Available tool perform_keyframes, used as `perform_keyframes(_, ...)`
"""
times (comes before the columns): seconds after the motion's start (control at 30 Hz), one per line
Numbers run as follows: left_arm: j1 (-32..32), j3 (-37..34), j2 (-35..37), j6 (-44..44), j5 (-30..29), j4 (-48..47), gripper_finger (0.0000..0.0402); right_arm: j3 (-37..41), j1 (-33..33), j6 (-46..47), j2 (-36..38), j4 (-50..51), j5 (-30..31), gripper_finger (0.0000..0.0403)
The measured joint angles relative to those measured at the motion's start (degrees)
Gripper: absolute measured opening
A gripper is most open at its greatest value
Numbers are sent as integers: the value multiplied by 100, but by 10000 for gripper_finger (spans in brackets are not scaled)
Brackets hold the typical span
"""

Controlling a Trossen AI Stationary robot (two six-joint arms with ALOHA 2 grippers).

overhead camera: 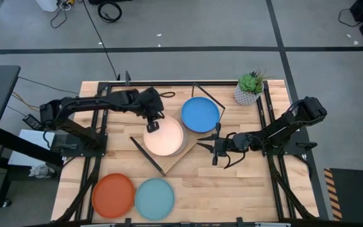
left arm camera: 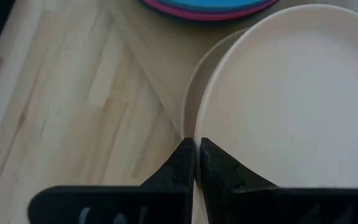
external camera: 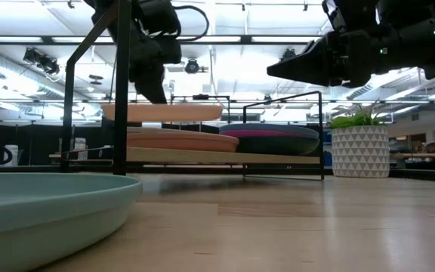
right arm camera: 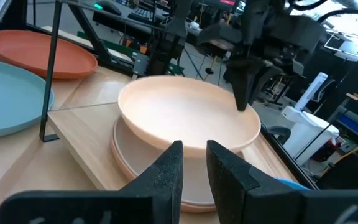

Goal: Place and stack plates onto a shelf
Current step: Stack the light orange plate on top of the gray plate

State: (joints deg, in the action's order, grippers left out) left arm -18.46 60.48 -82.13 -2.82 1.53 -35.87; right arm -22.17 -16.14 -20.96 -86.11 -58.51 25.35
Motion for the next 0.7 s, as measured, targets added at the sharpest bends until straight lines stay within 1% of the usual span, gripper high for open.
perform_keyframes(0.07,37,-50,0,71,-32,69,22,0,0,5,0,-20,-3,77)
perform_keyframes(0.3,46,-424,0,196,-45,764,27,0,2,25,0,-42,-146,77)
perform_keyframes(0.4,46,-543,0,196,-107,1002,36,0,2,24,0,-53,-154,77)
perform_keyframes(0.5,70,-543,0,179,-274,1060,66,0,2,24,0,-52,-155,77)
perform_keyframes(0.6,70,-542,0,163,-384,1081,108,0,2,25,0,-51,-154,77)
perform_keyframes(0.7,70,-412,1,93,-439,802,143,0,2,23,0,-49,-154,77)
